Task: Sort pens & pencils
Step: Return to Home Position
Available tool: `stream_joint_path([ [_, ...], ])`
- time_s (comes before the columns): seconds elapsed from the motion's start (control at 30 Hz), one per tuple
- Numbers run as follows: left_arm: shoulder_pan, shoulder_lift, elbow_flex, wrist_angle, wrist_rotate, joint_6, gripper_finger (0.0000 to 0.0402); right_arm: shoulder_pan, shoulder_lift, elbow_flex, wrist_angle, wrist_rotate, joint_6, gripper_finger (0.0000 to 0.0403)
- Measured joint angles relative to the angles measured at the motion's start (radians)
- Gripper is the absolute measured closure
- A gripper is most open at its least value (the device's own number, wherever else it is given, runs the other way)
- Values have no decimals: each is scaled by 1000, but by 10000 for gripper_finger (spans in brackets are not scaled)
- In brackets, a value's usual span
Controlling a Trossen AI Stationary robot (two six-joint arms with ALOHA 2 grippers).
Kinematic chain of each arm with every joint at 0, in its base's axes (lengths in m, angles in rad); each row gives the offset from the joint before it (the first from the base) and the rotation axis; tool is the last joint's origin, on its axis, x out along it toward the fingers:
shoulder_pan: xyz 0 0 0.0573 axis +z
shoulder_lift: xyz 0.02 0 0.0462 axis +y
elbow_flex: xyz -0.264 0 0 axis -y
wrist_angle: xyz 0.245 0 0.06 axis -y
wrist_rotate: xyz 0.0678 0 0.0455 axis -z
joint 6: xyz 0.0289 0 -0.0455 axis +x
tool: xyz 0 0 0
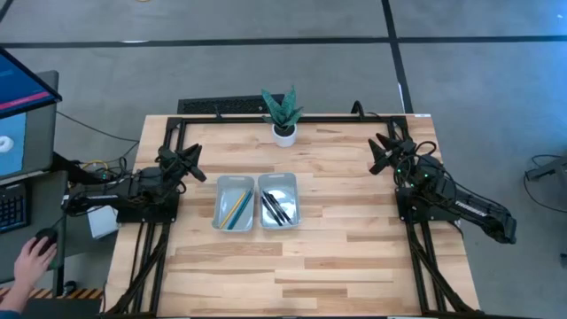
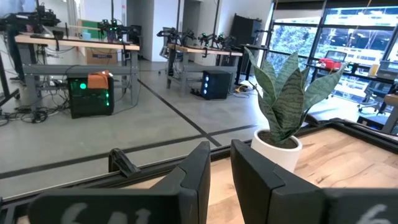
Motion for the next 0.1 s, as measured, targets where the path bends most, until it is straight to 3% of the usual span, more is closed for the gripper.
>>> stream_joint_path([
  [0.1,0,0,0,0,0,0,347,0,0,0,0,0,0,181],
])
